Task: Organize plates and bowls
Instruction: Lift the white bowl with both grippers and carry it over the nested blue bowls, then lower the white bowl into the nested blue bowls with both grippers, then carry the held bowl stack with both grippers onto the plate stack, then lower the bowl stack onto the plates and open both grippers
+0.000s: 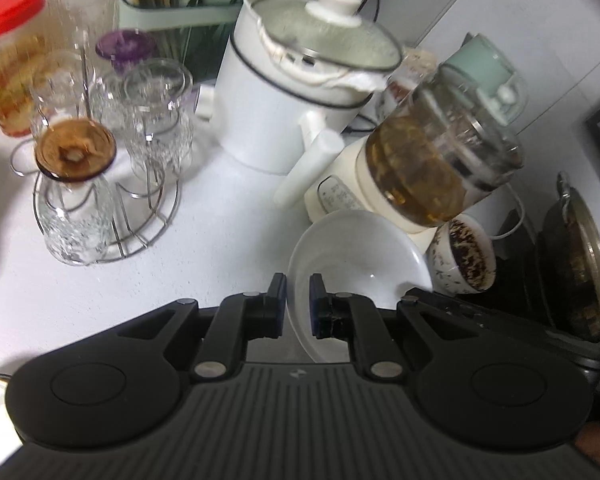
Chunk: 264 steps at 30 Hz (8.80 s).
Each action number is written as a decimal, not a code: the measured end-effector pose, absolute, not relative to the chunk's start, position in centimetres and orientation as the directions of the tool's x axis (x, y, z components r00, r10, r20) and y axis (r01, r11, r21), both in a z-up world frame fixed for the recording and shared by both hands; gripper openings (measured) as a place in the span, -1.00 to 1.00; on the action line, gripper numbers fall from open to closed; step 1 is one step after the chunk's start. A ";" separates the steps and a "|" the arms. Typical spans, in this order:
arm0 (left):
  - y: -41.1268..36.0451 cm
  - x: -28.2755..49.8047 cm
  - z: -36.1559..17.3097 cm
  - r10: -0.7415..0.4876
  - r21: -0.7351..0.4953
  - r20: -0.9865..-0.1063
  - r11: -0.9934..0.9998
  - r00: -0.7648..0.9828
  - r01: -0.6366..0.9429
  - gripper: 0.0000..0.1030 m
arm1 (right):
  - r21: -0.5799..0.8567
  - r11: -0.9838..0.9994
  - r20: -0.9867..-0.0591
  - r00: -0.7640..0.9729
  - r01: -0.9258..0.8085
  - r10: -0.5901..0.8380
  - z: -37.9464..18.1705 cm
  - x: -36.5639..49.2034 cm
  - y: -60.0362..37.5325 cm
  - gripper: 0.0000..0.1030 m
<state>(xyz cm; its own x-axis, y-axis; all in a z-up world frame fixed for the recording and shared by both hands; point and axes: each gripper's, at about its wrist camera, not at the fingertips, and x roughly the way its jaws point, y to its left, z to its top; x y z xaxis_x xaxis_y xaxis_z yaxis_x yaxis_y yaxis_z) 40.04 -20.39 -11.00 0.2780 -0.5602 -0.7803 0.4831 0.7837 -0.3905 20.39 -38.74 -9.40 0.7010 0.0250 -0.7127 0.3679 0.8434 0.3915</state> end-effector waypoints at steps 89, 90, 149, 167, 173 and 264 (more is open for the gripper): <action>-8.1 37.3 -17.2 -0.482 -0.338 -0.846 0.816 0.229 0.468 0.24 | 0.567 0.640 -0.776 0.598 0.519 0.201 -21.2 19.5 -28.2 -0.60; -8.2 37.2 -17.3 -0.483 -0.336 -0.846 0.812 0.227 0.476 0.24 | 0.563 0.641 -0.777 0.598 0.522 0.196 -21.2 19.4 -28.1 -0.63; -7.3 29.1 -10.3 -0.582 -0.435 -0.742 0.795 0.333 0.423 -0.17 | 0.548 0.774 -0.664 0.728 0.317 0.173 -10.1 12.9 -27.6 -0.74; 1.9 27.1 -8.2 -0.441 -0.427 -0.726 0.891 0.527 0.158 -0.11 | 0.529 0.847 -0.649 0.668 0.051 0.365 -8.0 18.3 -20.4 -0.74; 4.5 26.7 -9.9 -0.384 -0.435 -0.744 0.900 0.546 0.040 -0.08 | 0.514 0.857 -0.679 0.600 -0.023 0.423 -8.9 20.3 -18.0 -0.74; 7.9 2.7 -1.2 -0.211 -0.269 -0.624 0.962 0.753 0.046 0.12 | 0.227 0.945 -0.465 0.826 -0.236 0.319 -1.7 -1.1 -14.2 -0.10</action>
<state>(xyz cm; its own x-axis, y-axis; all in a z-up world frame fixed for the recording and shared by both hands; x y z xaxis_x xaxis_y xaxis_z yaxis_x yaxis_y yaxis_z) 2.67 7.95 -1.23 0.7526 -0.2108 -0.6238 0.0460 0.9619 -0.2695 -1.10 -14.15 -1.70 0.8259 0.3187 -0.4651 -0.2364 0.9446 0.2275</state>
